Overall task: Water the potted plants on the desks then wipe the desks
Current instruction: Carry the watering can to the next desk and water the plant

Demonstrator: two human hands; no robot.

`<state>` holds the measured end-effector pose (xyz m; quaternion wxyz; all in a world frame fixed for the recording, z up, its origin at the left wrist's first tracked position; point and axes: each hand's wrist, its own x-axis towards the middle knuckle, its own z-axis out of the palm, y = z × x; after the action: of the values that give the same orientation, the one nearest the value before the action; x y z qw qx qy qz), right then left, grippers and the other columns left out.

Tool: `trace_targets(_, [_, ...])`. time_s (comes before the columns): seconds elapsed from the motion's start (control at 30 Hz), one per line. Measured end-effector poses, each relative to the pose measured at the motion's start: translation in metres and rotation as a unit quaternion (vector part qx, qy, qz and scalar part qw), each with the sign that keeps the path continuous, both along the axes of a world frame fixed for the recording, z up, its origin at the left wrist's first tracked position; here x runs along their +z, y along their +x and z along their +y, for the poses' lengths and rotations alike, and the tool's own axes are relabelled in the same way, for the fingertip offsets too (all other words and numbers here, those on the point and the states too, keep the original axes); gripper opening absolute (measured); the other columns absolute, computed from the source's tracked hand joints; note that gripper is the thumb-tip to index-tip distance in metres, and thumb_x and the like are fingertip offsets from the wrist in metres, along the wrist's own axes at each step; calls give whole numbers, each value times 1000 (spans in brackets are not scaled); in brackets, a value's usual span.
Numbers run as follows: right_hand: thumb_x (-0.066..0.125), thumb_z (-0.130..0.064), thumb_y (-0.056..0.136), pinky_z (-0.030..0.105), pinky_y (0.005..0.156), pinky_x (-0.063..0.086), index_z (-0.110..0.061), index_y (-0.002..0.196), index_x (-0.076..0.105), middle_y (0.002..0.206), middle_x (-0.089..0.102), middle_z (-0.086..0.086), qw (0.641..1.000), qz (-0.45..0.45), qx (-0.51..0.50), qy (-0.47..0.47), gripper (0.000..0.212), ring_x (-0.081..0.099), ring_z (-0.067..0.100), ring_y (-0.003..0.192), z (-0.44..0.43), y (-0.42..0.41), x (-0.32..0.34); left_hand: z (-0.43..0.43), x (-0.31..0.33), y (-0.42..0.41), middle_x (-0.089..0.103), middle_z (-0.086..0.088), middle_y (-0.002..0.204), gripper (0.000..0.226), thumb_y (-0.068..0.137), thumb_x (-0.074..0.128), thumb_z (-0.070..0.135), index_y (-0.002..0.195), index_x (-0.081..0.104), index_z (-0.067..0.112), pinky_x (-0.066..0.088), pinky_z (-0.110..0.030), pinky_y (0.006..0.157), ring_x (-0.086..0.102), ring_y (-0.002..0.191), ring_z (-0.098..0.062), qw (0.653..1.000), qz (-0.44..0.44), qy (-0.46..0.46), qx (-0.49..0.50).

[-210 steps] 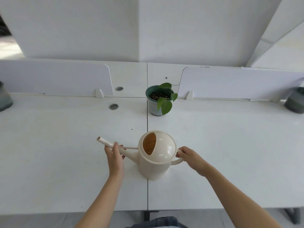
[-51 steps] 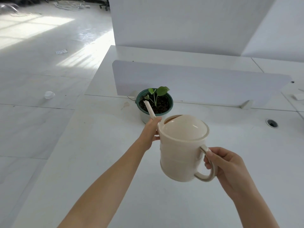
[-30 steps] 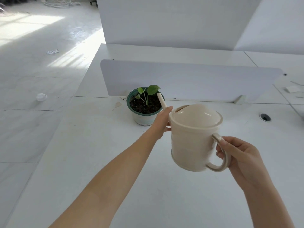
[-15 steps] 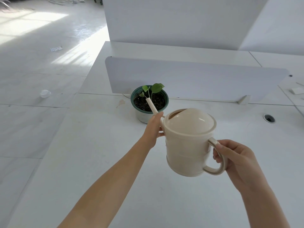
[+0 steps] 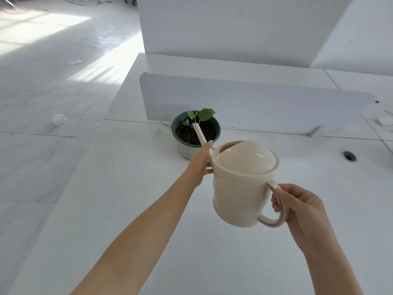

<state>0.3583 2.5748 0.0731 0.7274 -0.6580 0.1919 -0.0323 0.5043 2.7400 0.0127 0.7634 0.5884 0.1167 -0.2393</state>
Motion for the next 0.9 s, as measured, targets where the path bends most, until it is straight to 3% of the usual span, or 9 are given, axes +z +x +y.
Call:
trace_targets(0.1, [53,1,82,15,44,40,-4,65,65,49,55,-1,1000,18,-10,2,21,47,9,45,-6,-11,-8,-6,-6,-8,50,1,71,23,95,40,34,83,49,16,44,-25,58,50,65,-13,1000,10,-7,3])
trace_targets(0.23, [48,3,83,15,44,40,1,67,61,48,54,0,999,38,-21,2,21,46,10,44,-12,-24,-20,-7,-16,-20,47,-3,80,25,94,42,35,102,46,12,45,-27,58,50,75,-19,1000,26,0,0])
trace_targets(0.4, [43,4,84,23,50,37,3,67,58,46,51,0,998,66,-24,4,23,44,12,43,-12,-35,-36,1,-24,-34,43,-10,90,25,92,42,33,96,44,8,46,-29,63,50,69,-18,999,15,15,24])
trace_targets(0.63, [45,4,82,29,55,29,4,64,55,44,47,0,997,81,7,-10,21,41,10,42,-2,-41,-53,41,-39,-71,49,-15,98,18,92,43,23,95,50,7,50,-33,67,56,84,-27,993,1,-3,118])
trace_targets(0.77, [55,-14,64,27,54,31,2,62,56,44,46,0,995,86,53,-24,16,42,11,45,13,-39,-55,69,-36,-93,50,-15,98,21,94,41,24,98,51,6,52,-37,74,59,88,-29,987,-16,-1,158])
trace_targets(0.9, [54,-15,59,26,57,32,-2,63,58,44,49,-3,988,100,112,-43,14,42,11,45,32,-37,-59,102,-36,-117,53,-15,104,23,96,40,22,104,51,4,52,-38,81,60,91,-30,981,-40,19,188])
